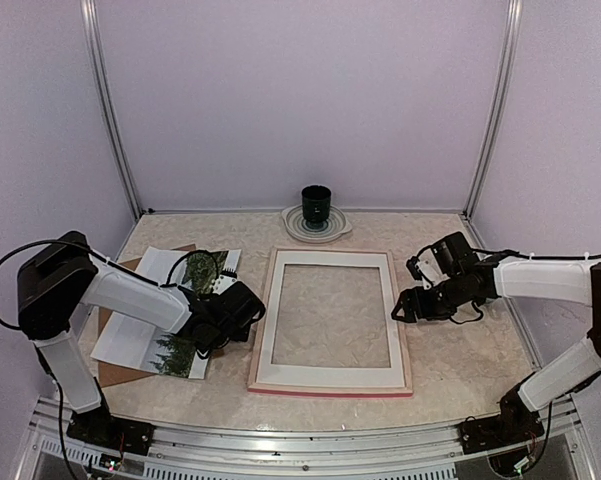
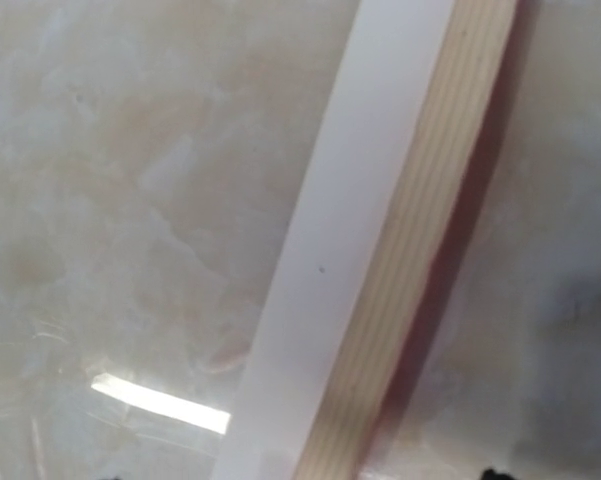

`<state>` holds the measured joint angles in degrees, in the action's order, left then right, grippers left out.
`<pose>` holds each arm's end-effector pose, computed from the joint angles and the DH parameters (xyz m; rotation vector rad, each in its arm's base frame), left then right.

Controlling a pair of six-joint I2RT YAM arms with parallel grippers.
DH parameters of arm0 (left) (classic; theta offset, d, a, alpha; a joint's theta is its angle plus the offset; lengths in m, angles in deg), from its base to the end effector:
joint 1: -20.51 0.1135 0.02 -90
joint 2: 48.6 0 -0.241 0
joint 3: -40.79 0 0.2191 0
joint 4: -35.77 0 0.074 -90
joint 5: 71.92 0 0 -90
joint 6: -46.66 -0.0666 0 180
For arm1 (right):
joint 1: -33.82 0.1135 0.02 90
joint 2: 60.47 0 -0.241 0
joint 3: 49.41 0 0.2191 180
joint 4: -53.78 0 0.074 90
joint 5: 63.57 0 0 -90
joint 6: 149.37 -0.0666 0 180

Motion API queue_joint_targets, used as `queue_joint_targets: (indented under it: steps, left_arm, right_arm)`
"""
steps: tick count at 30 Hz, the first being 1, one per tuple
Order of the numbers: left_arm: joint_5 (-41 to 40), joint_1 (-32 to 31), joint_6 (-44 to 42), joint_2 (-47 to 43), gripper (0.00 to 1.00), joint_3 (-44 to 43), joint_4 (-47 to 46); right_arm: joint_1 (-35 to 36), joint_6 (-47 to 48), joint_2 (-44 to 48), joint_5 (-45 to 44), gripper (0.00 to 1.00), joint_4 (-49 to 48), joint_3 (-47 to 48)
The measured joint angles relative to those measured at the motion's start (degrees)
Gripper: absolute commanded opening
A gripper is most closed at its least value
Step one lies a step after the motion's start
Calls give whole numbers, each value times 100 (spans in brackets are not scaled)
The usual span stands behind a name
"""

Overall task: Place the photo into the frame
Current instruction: Adjust the frame body at the center of the board.

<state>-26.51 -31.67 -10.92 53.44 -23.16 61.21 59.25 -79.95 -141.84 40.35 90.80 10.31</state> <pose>0.2189 -0.2058 0.1053 0.1741 2.2769 0.3295 0.2275 0.1259 0.1525 -0.2043 2.6638 0.5927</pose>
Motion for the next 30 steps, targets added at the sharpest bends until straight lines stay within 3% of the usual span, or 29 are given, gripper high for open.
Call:
queue_joint_targets:
  steps: [17, 30]
  left_arm:
    - [94, 284, 79, -297, 95, 7, 358]
    - [337, 459, 81, -581, 93, 170, 363]
  right_arm:
    - [0, -50, 146, -280, 77, -262, -389]
    - [0, -138, 975, -306, 77, -664, -844]
